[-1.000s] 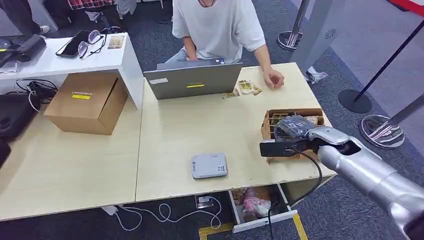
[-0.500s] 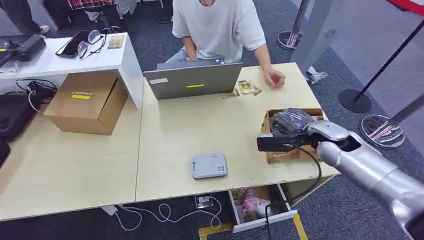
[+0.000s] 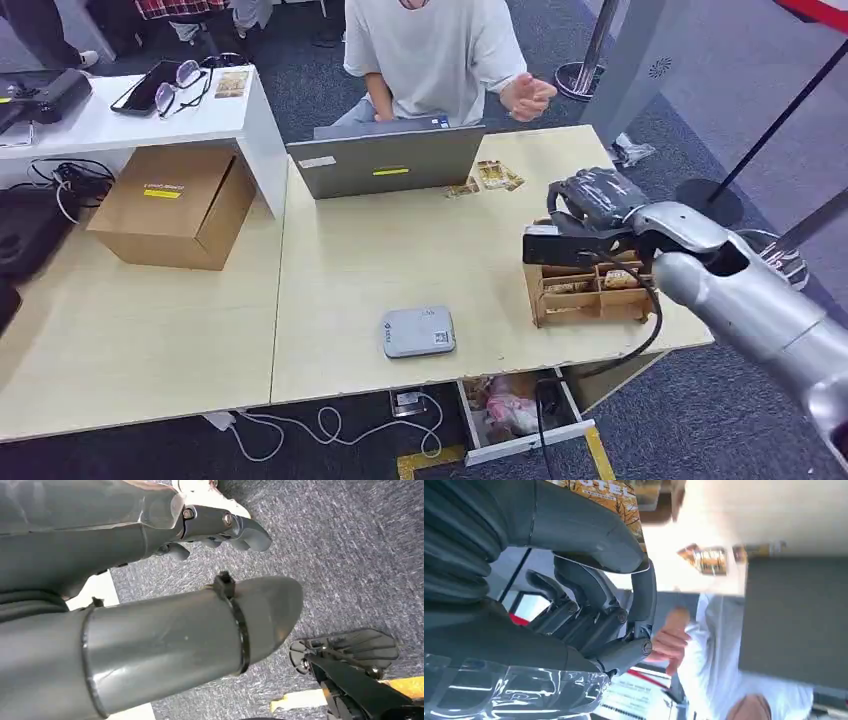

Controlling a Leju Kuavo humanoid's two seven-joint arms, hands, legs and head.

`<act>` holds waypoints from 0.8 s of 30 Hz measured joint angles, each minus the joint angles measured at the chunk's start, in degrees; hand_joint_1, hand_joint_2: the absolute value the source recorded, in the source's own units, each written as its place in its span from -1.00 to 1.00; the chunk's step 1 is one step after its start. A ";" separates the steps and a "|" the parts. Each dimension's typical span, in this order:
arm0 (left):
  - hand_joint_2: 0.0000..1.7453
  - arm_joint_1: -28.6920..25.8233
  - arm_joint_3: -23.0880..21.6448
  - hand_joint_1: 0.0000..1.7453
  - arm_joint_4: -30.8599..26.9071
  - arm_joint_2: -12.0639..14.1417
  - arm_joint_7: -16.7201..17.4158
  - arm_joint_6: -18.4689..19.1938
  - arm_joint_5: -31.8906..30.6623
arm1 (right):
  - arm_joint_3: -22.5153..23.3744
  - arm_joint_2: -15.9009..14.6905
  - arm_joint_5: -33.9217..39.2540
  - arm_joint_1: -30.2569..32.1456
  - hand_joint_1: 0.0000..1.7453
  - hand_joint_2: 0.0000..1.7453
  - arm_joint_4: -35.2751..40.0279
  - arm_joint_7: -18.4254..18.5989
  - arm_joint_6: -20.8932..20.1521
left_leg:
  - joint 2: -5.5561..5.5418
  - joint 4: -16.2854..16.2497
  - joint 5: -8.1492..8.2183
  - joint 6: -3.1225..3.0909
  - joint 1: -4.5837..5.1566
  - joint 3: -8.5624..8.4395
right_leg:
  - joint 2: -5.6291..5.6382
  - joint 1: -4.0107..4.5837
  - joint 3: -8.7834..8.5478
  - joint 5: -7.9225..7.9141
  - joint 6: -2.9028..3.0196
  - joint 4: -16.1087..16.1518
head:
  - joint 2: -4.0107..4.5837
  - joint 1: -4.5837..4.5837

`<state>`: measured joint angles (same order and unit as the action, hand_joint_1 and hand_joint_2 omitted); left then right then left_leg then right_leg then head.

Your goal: Pass the card to the sensor for recognition and then transmit it.

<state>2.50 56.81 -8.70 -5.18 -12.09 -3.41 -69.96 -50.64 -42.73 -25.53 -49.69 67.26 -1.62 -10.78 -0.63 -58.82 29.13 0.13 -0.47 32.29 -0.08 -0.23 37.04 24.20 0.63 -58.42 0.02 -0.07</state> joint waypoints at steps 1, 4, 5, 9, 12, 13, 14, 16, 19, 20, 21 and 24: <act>-1.00 0.00 0.00 -1.00 0.00 0.00 -0.02 0.00 -0.07 | 0.22 0.00 0.04 -0.41 1.00 1.00 0.28 0.00 0.11 | 0.00 0.00 0.00 0.00 0.00 0.00 | 0.00 0.00 0.00 0.00 0.00 0.00 | 0.00 0.02; -1.00 0.01 0.00 -1.00 0.00 -0.02 -0.07 -0.13 -0.15 | 0.78 0.00 0.04 -1.71 1.00 1.00 1.09 -0.20 0.17 | 0.00 0.00 0.00 0.00 0.00 0.00 | 0.00 0.00 0.00 0.00 0.00 0.00 | 0.00 0.00; -1.00 0.01 0.00 -1.00 0.00 -0.04 -0.09 -0.15 -0.17 | 0.98 0.02 0.04 -2.04 1.00 1.00 1.27 -0.20 0.22 | -0.01 0.00 0.00 0.00 0.00 0.01 | -0.01 0.00 0.00 0.00 0.00 0.00 | 0.00 0.00; -1.00 0.01 0.00 -1.00 0.00 -0.09 -0.09 -0.15 -0.50 | 1.13 0.17 -0.33 -3.06 1.00 1.00 1.57 -1.31 1.29 | -0.01 0.00 0.00 0.00 -0.02 0.04 | -0.02 0.00 0.00 0.00 0.00 -0.01 | 0.00 0.00; -1.00 0.05 0.00 -1.00 0.00 -0.09 -0.17 -0.13 -0.76 | 1.16 1.29 -0.31 -4.65 1.00 1.00 1.48 -2.27 3.37 | 0.00 0.00 0.00 0.00 -0.02 0.03 | 0.00 0.00 0.01 0.00 0.00 -0.01 | 0.00 0.00; -1.00 0.09 0.00 -1.00 0.00 -0.09 -0.17 -0.13 -0.85 | 1.16 1.71 -0.31 -5.19 1.00 1.00 1.44 -2.43 3.69 | 0.01 0.00 0.00 0.00 -0.02 0.02 | 0.00 0.00 0.01 0.00 0.00 -0.01 | 0.00 0.00; -1.00 0.11 0.00 -1.00 0.00 -0.09 -0.22 -0.13 -0.94 | 1.16 2.03 -0.31 -5.64 1.00 1.00 1.42 -2.67 4.17 | -0.01 0.00 0.00 0.00 -0.02 0.02 | 0.00 0.01 0.00 0.00 0.00 -0.01 | 0.00 0.00; -1.00 0.08 0.00 -1.00 0.00 -0.09 -0.52 -0.15 -1.20 | 1.22 2.91 -0.33 -6.21 1.00 1.00 1.09 -3.28 6.28 | -0.02 0.00 -0.01 0.01 -0.02 0.03 | -0.01 0.01 0.00 0.00 0.00 -0.01 | 0.00 0.00; -1.00 0.18 0.00 -1.00 0.00 -0.11 -0.55 -0.15 -1.53 | 1.25 4.17 -0.52 -7.02 1.00 1.00 0.55 -4.00 8.94 | -0.02 0.00 -0.01 0.01 -0.02 0.02 | -0.01 0.01 0.00 0.00 0.00 -0.02 | 0.00 -0.02; -1.00 0.19 0.00 -1.00 0.00 -0.11 -0.55 -0.17 -1.71 | 1.27 4.57 -0.66 -7.25 1.00 1.00 0.37 -4.33 9.66 | -0.02 0.00 -0.01 0.01 -0.03 0.03 | -0.01 0.01 0.00 0.00 0.00 -0.02 | 0.00 0.00; -1.00 0.19 0.00 -1.00 0.00 -0.13 -0.55 -0.17 -1.86 | 1.27 5.10 -0.90 -7.43 1.00 1.00 0.04 -4.90 10.93 | -0.01 0.00 -0.01 0.01 -0.03 0.03 | 0.00 0.01 0.00 0.00 0.00 -0.02 | 0.00 0.00; -1.00 0.40 -0.04 -1.00 0.00 -0.35 -0.57 -0.28 -2.80 | 1.73 7.98 -4.51 -7.55 1.00 1.00 -1.45 -6.93 18.54 | 0.02 0.00 -0.01 0.01 -0.04 0.01 | 0.03 0.01 0.01 0.00 0.00 -0.02 | 0.00 -0.02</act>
<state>2.90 56.76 -8.70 -5.53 -12.66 -3.69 -72.76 -48.91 -34.75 -30.04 -57.24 65.81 -8.55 7.77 -0.61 -58.81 29.13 0.14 -0.51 32.30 -0.05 -0.22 37.05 24.20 0.64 -58.44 0.02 -0.09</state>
